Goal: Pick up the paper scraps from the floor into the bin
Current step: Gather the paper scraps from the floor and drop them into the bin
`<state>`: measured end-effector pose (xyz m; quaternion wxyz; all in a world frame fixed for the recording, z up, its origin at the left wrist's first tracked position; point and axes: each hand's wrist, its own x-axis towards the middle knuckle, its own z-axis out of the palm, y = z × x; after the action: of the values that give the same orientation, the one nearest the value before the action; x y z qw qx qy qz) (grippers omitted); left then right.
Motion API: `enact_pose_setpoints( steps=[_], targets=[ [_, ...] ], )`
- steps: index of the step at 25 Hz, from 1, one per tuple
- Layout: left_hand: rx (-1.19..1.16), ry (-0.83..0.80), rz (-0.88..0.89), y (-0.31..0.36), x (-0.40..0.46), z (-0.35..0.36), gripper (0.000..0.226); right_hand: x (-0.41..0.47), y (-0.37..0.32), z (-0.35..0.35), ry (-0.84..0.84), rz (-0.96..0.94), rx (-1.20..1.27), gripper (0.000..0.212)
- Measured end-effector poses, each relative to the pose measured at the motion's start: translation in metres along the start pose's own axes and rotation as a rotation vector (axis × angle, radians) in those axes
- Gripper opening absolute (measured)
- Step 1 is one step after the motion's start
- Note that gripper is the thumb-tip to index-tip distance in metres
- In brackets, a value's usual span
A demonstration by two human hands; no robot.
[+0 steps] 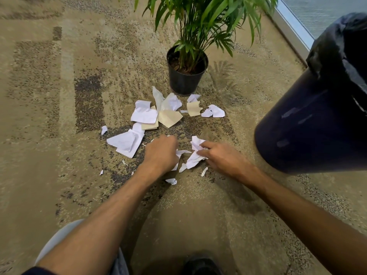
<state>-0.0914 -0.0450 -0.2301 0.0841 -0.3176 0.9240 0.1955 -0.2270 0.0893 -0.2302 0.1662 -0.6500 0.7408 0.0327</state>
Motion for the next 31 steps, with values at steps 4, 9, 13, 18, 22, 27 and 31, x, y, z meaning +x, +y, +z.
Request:
enact_pose_setpoints(
  steps=[4, 9, 13, 18, 22, 27, 31],
  targets=[
    [-0.19, 0.005, -0.006, -0.003, 0.007, -0.003, 0.006, -0.009, 0.015, -0.012, 0.144, 0.207, 0.49, 0.021],
    [-0.307, 0.101, 0.141, 0.01, 0.011, 0.006, 0.009, -0.041, 0.039, -0.036, 0.304, 0.385, 0.615, 0.009],
    [-0.196, 0.128, 0.236, 0.023, 0.017, 0.023, 0.039, -0.061, 0.055, -0.017, 0.239, 0.542, 0.296, 0.014],
    [0.02, 0.152, 0.305, 0.03, 0.028, 0.036, 0.05, -0.075, 0.049, 0.004, 0.075, 0.541, 0.159, 0.027],
    [0.102, 0.154, 0.289, 0.034, 0.032, 0.042, 0.067, -0.079, 0.04, 0.002, 0.02, 0.53, 0.154, 0.054],
    [0.176, 0.097, 0.316, 0.037, 0.029, 0.039, 0.098, -0.082, 0.033, -0.007, -0.103, 0.558, -0.028, 0.089],
    [0.149, 0.08, 0.377, 0.038, 0.034, 0.038, 0.063, -0.07, 0.024, -0.003, -0.105, 0.634, 0.044, 0.089]
  ],
)
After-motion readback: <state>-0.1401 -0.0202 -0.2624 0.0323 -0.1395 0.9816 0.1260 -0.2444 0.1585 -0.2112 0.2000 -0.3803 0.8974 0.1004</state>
